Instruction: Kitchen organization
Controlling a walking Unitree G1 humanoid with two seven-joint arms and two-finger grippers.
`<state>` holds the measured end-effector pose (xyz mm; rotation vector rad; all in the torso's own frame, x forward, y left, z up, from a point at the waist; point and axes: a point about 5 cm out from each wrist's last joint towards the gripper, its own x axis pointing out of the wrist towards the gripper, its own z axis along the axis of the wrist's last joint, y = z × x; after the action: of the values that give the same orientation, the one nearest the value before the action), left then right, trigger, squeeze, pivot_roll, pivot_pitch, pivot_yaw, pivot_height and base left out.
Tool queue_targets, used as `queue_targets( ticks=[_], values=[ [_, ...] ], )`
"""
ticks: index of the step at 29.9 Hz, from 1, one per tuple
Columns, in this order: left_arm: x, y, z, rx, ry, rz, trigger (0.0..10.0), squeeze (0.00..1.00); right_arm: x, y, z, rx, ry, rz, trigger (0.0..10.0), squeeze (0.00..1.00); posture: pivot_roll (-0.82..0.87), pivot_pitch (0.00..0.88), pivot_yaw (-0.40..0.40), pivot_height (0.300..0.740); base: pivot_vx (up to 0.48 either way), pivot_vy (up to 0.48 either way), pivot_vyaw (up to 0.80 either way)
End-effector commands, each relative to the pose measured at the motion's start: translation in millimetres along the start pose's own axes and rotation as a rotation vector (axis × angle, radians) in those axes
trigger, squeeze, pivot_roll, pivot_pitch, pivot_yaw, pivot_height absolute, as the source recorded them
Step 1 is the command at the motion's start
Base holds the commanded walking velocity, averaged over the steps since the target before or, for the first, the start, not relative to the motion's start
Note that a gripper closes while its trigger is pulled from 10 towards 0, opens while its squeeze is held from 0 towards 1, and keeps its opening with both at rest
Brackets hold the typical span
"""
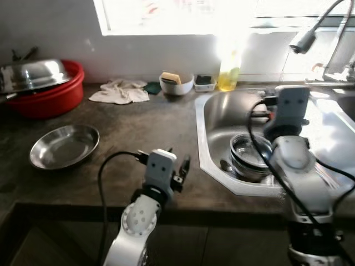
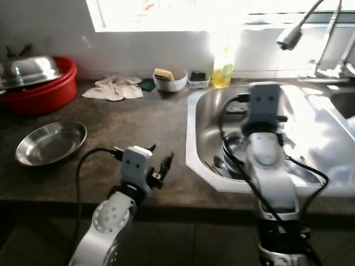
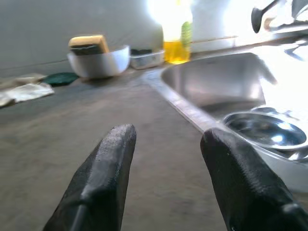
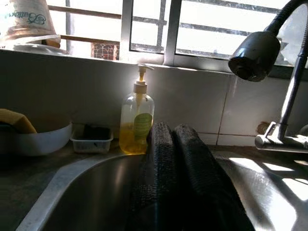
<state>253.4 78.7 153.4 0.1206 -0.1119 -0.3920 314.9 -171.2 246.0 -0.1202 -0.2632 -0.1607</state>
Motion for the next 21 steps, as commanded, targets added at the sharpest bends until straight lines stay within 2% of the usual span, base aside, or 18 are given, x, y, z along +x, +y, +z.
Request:
queue_targets(
  ticks=[1, 11, 21],
  values=[
    [0.1, 1.4, 1, 0.002, -0.004, 0.004, 10.0, 0.0, 1.3, 2.0, 0, -0.015, 0.015, 0.006, 10.0, 0.0, 0.03, 0.05, 0.003, 0.74, 0.262, -0.398, 0.0],
    [-0.5, -0.3, -1, -0.012, 0.011, -0.002, 10.0, 0.0, 5.0, -3.1, -15, -0.048, 0.146, 0.005, 10.0, 0.0, 0.03, 0.048, 0.0, 0.74, 0.276, -0.374, 0.0],
    [0.9, 0.6, -2, -0.019, 0.012, 0.016, 10.0, 0.0, 16.1, -9.2, -34, -0.12, 0.339, 0.034, 10.0, 0.0, 0.03, 0.042, -0.004, 0.74, 0.0, 0.0, 0.0]
  ],
)
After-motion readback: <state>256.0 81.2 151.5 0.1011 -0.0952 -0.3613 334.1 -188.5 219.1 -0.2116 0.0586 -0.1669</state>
